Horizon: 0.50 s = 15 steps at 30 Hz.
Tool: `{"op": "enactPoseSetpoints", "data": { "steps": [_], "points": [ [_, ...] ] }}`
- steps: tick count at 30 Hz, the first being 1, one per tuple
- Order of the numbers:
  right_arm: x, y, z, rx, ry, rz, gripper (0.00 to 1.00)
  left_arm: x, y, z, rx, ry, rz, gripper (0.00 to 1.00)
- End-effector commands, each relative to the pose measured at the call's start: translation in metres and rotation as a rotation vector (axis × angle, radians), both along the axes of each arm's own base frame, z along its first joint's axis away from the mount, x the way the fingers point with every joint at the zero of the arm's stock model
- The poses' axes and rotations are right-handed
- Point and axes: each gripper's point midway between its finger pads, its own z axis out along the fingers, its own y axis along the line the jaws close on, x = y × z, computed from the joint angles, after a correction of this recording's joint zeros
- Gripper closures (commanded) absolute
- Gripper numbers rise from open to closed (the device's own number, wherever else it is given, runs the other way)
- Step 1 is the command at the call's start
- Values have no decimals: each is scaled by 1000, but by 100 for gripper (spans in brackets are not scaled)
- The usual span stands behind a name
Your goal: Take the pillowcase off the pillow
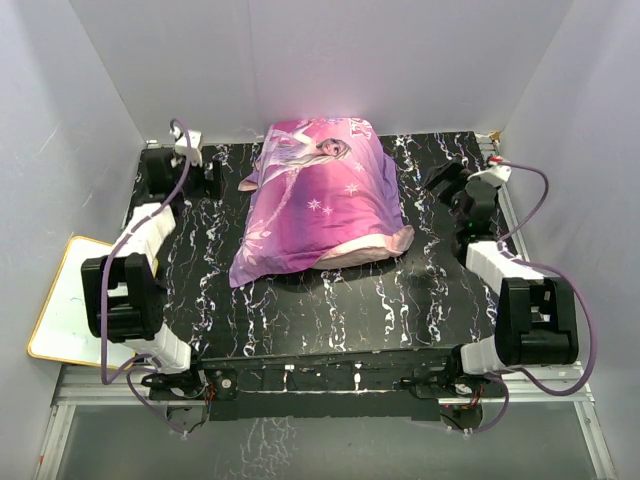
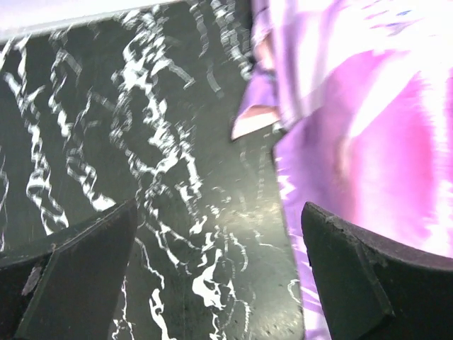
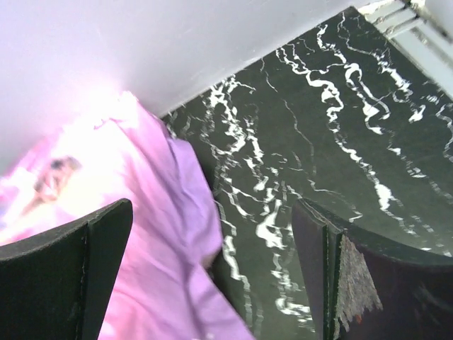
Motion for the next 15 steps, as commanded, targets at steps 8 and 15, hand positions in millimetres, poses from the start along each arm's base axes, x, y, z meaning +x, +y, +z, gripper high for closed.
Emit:
{"op": "enactPoseSetpoints", "data": {
  "steps": [8, 15],
  "points": [
    [23, 67, 15, 324, 205, 280, 2, -120, -116, 31, -126, 375, -676, 3],
    [-26, 138, -23, 49, 354, 364, 2, -174, -154, -27, 18, 491, -850, 3]
  ]
}}
